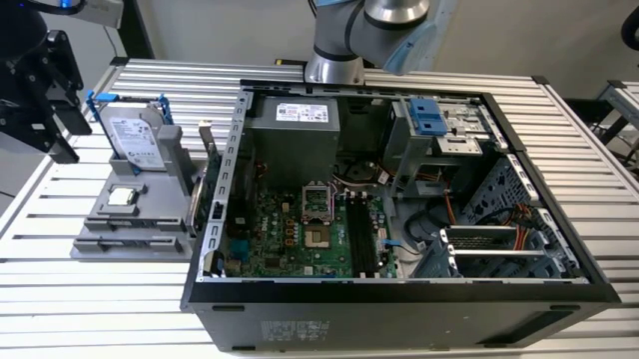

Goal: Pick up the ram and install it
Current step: 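Pick up the ram and move it above insertion slot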

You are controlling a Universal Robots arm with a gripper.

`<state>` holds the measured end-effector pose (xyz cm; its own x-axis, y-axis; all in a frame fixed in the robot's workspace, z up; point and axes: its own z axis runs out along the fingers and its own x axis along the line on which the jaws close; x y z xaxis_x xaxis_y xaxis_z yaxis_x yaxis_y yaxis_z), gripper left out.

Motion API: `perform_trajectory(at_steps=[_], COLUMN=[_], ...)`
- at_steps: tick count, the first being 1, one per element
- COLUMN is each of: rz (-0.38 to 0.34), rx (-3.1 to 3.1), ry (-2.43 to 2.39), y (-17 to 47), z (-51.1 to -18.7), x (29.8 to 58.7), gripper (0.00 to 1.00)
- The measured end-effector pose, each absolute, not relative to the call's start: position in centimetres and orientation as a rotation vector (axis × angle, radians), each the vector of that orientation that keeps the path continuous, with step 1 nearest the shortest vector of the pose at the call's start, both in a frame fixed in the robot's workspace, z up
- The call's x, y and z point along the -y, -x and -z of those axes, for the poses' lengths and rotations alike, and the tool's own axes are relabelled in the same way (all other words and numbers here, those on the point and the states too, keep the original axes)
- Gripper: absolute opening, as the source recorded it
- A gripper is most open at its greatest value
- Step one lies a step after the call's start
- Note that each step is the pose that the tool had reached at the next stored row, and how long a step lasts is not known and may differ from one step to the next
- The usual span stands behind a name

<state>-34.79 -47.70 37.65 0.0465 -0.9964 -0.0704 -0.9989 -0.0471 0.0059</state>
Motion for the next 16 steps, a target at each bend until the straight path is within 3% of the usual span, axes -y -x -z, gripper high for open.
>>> perform_trajectory(at_steps=[16], rz=[-0.083], rx=[-2.138], ry=[2.241], y=[34.79], z=[-36.98], x=[47.70], gripper=[1.00])
